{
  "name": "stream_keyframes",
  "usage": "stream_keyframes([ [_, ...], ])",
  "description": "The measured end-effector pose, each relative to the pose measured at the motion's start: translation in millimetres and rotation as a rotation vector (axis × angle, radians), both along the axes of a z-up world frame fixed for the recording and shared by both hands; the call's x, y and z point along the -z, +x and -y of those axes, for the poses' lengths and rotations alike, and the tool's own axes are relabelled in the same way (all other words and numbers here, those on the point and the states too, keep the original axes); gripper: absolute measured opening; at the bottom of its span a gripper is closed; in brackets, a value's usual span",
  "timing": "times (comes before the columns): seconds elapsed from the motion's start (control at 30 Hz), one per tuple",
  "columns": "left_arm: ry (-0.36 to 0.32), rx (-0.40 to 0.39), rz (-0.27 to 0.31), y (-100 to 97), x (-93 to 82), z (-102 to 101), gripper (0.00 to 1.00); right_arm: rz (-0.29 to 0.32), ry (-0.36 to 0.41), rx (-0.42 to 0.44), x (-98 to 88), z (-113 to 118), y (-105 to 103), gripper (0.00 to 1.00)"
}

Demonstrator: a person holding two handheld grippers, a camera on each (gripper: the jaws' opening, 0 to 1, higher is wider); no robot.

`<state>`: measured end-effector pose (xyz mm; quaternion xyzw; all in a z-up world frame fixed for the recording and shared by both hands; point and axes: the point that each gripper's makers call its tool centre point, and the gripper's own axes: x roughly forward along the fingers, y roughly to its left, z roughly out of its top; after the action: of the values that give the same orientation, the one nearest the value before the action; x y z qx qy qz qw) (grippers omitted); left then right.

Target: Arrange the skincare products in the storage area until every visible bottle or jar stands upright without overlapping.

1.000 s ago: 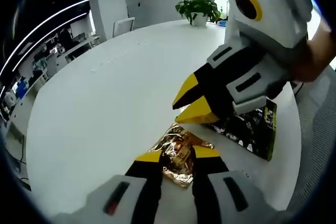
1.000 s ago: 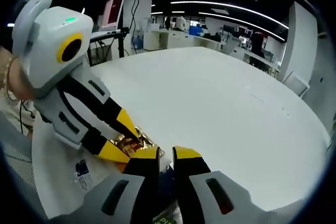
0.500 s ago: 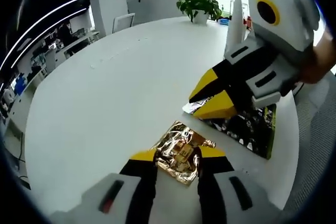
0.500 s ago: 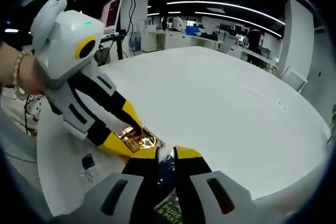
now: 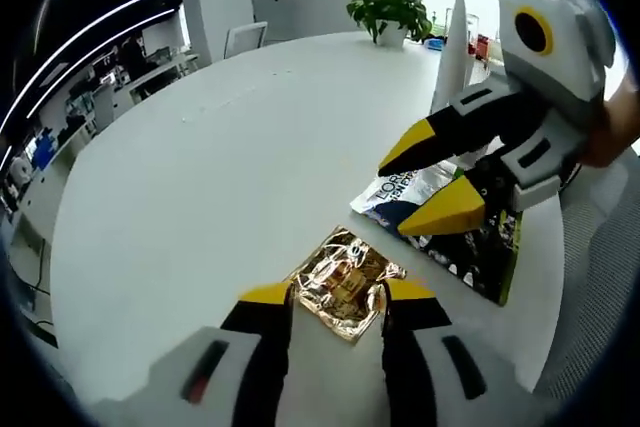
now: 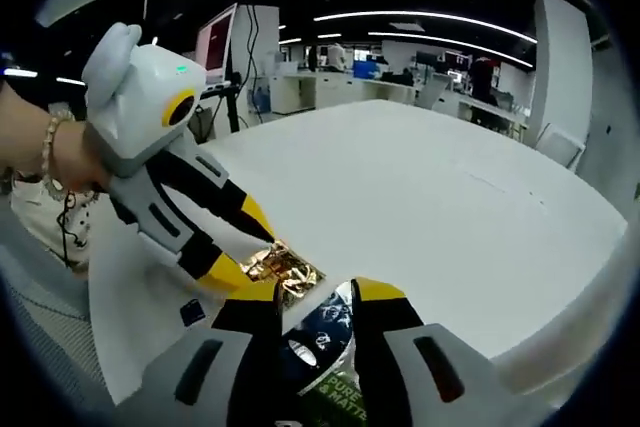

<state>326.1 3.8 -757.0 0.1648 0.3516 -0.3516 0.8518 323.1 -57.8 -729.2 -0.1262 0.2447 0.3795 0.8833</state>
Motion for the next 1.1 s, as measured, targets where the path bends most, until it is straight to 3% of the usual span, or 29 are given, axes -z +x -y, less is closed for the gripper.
stream_keyframes([
  [0.37, -0.022, -0.037, 0.003, -20.8, -16.1, 0.1, 0.48, -0.019, 0.018, -0.021, -4.9, 9.9, -33.4, 0.4],
  [0.57, -0.041, -0.063, 0.004, -35.5, -22.5, -2.0, 0.54, -0.029, 0.03, -0.04, -11.2, 21.2, -56.6, 0.53],
  [0.7, -0.05, -0.07, -0.001, -46.9, -23.8, -3.5, 0.6, -0.042, 0.091, -0.03, -22.1, 27.4, -71.6, 0.65],
  [0.9, -0.059, -0.085, -0.004, -67.0, -26.3, -5.5, 0.7, -0.023, 0.085, -0.037, -33.9, 46.9, -94.5, 0.69],
  [0.97, -0.062, -0.092, -0.007, -74.3, -27.6, -5.0, 0.72, -0.021, 0.092, -0.025, -39.0, 53.3, -102.8, 0.72],
  [1.1, -0.072, -0.116, -0.013, -84.8, -29.8, -8.4, 0.75, -0.022, 0.118, 0.09, -45.0, 80.5, -101.1, 0.9],
])
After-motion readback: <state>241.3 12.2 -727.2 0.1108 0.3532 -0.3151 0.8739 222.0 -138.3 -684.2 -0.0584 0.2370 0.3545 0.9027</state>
